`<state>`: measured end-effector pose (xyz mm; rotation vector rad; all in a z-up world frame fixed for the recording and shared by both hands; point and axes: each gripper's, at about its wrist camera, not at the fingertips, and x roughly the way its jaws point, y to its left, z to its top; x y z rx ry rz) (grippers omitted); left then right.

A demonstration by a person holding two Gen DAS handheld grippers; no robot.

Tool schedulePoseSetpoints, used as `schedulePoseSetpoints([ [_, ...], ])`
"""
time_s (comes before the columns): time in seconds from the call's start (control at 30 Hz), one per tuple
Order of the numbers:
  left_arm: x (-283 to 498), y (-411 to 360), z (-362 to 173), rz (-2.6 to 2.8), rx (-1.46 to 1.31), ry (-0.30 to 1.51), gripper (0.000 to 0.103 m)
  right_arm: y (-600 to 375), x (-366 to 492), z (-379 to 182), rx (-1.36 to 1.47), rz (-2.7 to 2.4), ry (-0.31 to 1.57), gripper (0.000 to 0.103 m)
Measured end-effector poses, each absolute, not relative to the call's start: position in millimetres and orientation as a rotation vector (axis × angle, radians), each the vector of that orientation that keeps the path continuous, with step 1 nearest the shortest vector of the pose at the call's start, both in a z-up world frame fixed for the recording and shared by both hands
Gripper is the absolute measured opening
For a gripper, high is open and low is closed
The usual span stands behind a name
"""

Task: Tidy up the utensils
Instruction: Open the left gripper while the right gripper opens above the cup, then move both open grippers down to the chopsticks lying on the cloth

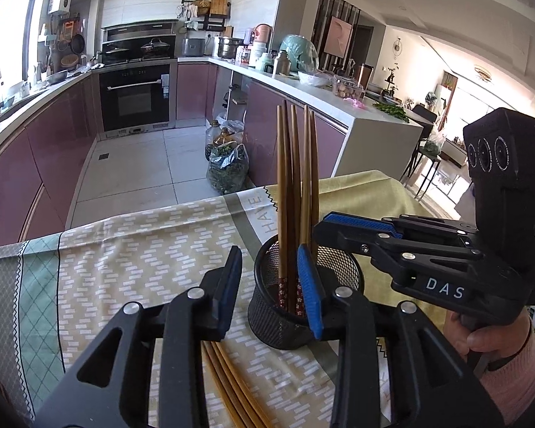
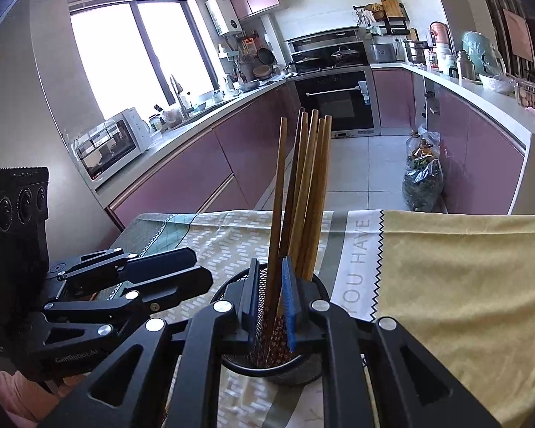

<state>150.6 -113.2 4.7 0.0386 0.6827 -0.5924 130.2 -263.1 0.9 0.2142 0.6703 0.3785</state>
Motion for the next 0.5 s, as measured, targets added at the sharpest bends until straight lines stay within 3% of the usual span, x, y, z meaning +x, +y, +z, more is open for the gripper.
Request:
schedulePoseSetpoints([
  [0.3,114.9,-66.2,-10.0,-0.512,0.031,0.647,0.051,-251.5,85.0,1.9,0.159,0.442,0.622,0.041],
  [0.5,98.3,-46.3,-45.8,-0.469,0.078,0.726,0.052,-235.0,64.6,-15.8,0.149,0.489,0.672,0.045],
])
